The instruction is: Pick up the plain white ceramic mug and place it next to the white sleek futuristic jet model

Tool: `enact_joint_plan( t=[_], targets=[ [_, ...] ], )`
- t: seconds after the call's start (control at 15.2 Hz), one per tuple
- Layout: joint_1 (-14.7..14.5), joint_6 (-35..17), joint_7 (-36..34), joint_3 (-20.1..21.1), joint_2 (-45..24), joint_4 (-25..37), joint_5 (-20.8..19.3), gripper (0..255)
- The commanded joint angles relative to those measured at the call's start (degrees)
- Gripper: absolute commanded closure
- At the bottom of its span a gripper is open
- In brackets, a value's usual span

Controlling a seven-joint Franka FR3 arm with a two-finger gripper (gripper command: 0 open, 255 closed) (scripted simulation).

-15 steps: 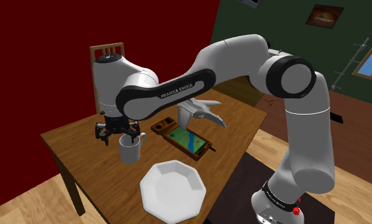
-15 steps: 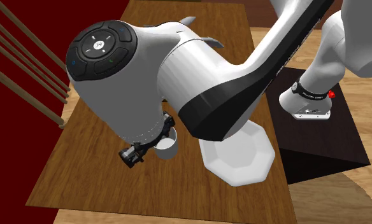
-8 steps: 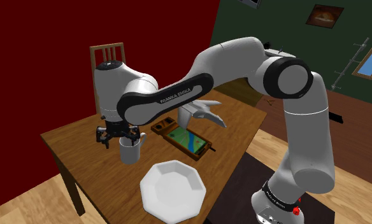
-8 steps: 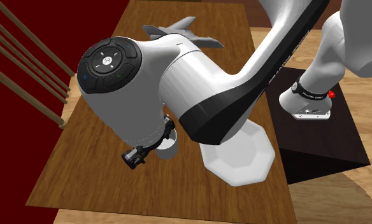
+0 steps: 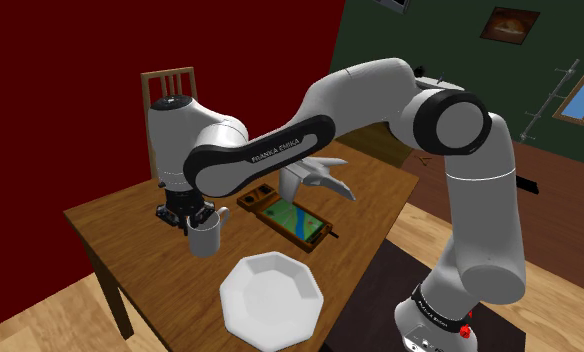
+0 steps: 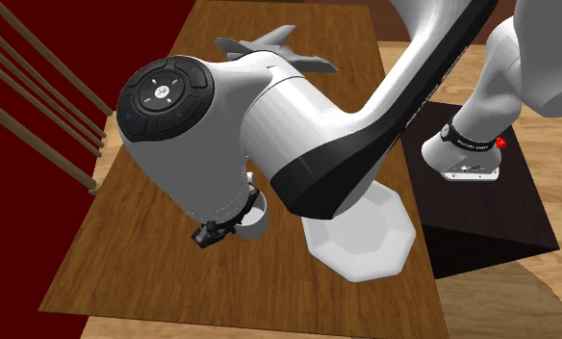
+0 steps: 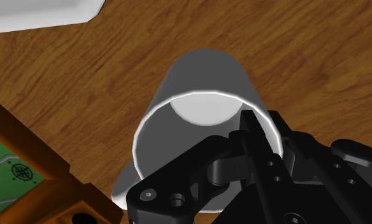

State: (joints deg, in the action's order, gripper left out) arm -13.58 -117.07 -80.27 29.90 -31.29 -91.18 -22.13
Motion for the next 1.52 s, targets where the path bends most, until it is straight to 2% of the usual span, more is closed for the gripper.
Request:
enact_joint_plan(
  t=[0.0, 0.26, 1.45],
  targets=[
    [0.0, 0.0, 0.0, 0.0, 0.0, 0.0, 0.0, 255],
    [0.0, 0.0, 0.0, 0.0, 0.0, 0.0, 0.0, 255],
    [0.1, 11.4, 2.7, 1.6, 4.1, 8.0, 3.0, 255]
  ],
)
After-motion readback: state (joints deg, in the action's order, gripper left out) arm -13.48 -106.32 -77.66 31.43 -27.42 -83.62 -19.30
